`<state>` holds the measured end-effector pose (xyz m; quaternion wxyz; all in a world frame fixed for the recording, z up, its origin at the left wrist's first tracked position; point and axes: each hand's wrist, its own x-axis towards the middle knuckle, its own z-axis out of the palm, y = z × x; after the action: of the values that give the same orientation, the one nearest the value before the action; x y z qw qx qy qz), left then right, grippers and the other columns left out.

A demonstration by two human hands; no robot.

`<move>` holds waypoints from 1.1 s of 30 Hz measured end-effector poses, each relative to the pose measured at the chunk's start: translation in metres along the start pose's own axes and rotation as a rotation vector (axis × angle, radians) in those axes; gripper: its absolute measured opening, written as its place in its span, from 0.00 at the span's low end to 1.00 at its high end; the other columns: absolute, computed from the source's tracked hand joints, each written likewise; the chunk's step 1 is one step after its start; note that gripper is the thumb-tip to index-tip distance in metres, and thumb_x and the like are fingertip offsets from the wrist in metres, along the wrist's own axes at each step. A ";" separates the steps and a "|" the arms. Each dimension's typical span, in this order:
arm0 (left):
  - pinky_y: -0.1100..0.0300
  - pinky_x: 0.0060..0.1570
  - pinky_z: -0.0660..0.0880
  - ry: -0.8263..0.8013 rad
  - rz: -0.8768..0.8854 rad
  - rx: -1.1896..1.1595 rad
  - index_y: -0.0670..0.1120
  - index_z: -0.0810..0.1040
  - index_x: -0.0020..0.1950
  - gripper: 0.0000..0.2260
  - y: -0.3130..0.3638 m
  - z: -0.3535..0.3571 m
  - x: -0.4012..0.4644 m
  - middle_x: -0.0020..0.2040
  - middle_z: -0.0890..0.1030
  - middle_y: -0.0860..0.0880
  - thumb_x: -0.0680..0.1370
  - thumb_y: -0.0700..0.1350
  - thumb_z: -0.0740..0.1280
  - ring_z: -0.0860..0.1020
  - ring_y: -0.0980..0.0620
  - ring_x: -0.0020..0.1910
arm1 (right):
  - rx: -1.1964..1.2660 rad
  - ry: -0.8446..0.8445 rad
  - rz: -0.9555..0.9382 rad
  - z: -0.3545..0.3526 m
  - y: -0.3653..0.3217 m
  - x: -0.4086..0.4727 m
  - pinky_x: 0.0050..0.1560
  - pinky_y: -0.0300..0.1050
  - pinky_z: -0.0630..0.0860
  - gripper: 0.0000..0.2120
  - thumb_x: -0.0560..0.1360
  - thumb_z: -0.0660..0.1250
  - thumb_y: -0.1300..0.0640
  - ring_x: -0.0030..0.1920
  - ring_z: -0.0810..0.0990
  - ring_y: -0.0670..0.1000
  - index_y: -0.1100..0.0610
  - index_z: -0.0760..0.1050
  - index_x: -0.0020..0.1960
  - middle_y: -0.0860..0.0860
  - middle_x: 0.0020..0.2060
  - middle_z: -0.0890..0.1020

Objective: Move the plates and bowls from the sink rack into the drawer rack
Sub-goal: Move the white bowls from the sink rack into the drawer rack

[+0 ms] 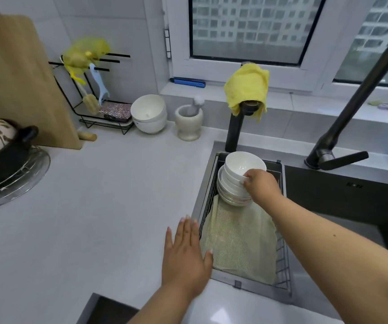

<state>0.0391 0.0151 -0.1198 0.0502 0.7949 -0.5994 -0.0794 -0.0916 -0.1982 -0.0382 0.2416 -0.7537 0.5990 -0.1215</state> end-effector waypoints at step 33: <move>0.51 0.44 0.81 0.145 -0.674 -1.727 0.45 0.72 0.63 0.13 0.076 -0.085 -0.154 0.56 0.78 0.39 0.80 0.48 0.61 0.81 0.40 0.51 | 0.199 -0.101 -0.755 -0.015 0.033 -0.269 0.40 0.25 0.65 0.04 0.73 0.70 0.59 0.38 0.72 0.39 0.56 0.79 0.48 0.44 0.43 0.76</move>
<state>-0.0578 0.1405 -0.0128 0.6363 0.6169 -0.0654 -0.4587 -0.1948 0.0520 -0.0138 0.2810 -0.8989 0.2523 -0.2222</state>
